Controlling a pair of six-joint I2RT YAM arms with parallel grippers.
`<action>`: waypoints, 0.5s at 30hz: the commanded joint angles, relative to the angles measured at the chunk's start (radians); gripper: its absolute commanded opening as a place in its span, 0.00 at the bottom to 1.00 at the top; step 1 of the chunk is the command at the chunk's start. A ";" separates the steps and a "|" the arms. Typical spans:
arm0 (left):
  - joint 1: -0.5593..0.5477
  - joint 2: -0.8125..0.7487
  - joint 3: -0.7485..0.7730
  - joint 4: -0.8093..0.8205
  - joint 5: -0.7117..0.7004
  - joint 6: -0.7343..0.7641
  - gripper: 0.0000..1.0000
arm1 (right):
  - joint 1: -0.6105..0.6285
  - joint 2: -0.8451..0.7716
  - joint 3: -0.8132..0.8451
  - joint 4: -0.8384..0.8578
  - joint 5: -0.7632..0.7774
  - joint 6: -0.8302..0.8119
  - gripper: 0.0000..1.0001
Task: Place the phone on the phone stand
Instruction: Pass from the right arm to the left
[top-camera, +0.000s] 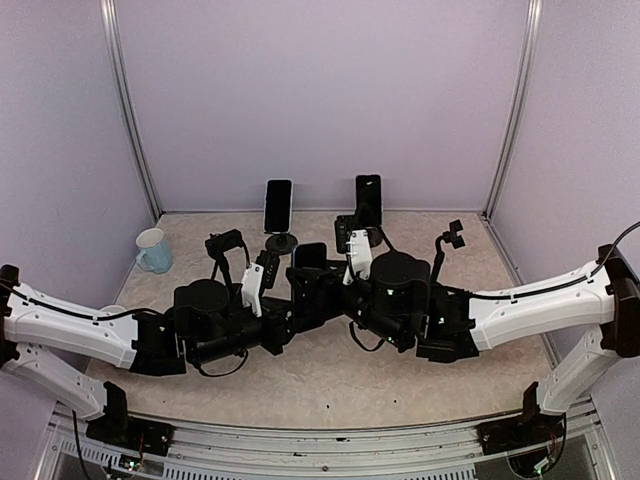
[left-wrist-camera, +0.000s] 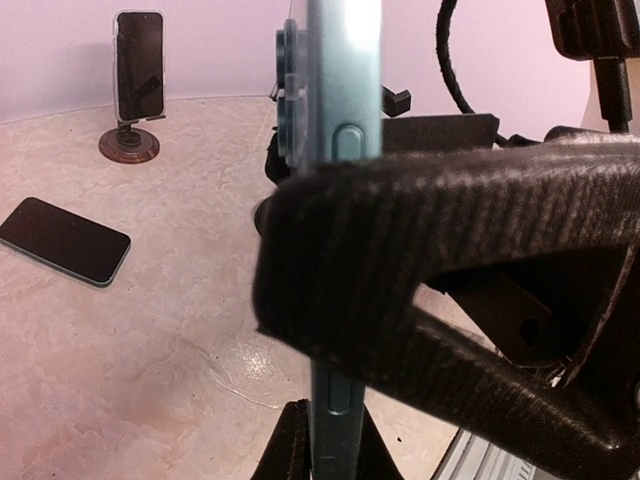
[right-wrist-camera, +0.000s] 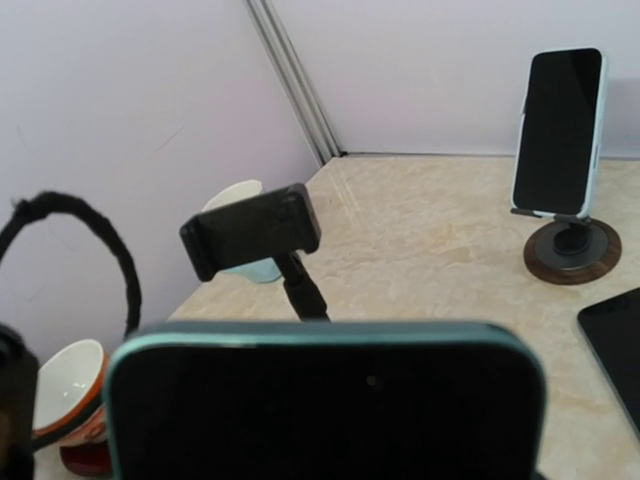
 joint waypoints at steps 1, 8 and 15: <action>0.005 -0.021 0.010 0.012 0.002 -0.016 0.00 | 0.011 -0.028 -0.006 0.095 -0.010 -0.019 0.59; 0.005 -0.064 -0.003 0.004 0.022 -0.014 0.00 | 0.011 -0.066 -0.007 0.055 -0.053 -0.064 0.82; 0.005 -0.121 -0.025 0.001 0.062 0.005 0.00 | 0.011 -0.127 -0.031 0.019 -0.083 -0.125 1.00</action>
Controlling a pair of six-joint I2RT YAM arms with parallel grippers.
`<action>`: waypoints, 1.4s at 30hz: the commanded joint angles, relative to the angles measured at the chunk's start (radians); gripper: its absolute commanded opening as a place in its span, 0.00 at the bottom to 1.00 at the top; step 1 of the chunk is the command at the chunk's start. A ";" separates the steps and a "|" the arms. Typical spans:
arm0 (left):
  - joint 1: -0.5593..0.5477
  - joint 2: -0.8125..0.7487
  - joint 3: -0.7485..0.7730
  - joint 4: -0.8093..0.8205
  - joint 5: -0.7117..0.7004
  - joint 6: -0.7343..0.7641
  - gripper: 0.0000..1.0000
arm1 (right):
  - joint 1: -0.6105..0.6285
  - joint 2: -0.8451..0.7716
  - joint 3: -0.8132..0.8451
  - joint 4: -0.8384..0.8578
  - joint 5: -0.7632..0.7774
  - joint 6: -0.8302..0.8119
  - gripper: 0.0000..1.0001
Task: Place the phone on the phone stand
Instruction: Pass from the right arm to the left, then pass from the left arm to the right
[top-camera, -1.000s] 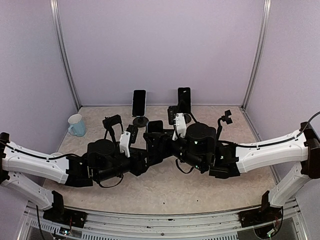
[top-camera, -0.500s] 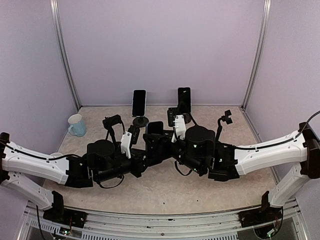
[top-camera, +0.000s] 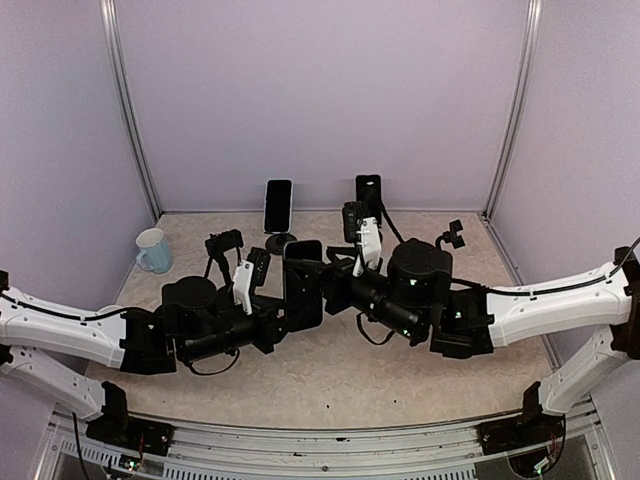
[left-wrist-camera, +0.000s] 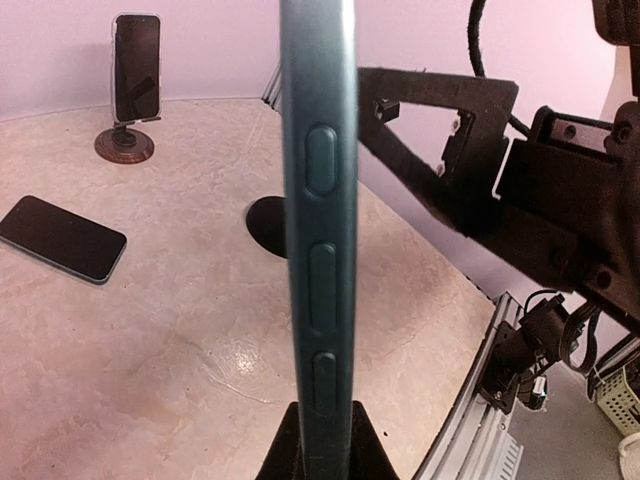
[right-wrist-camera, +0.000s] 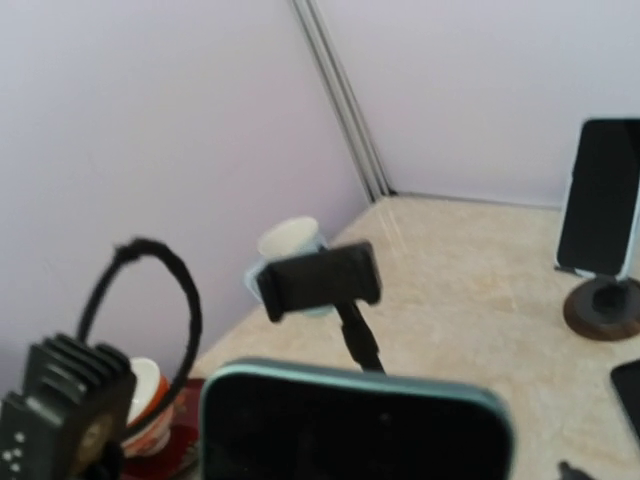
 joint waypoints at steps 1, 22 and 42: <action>0.001 -0.061 -0.017 0.039 0.040 0.013 0.00 | 0.008 -0.068 -0.028 0.004 -0.021 -0.067 1.00; 0.000 -0.161 -0.089 0.094 0.315 0.115 0.00 | -0.127 -0.212 -0.004 -0.192 -0.531 -0.197 1.00; 0.000 -0.156 -0.081 0.089 0.433 0.133 0.00 | -0.218 -0.065 0.051 -0.125 -1.033 -0.048 0.95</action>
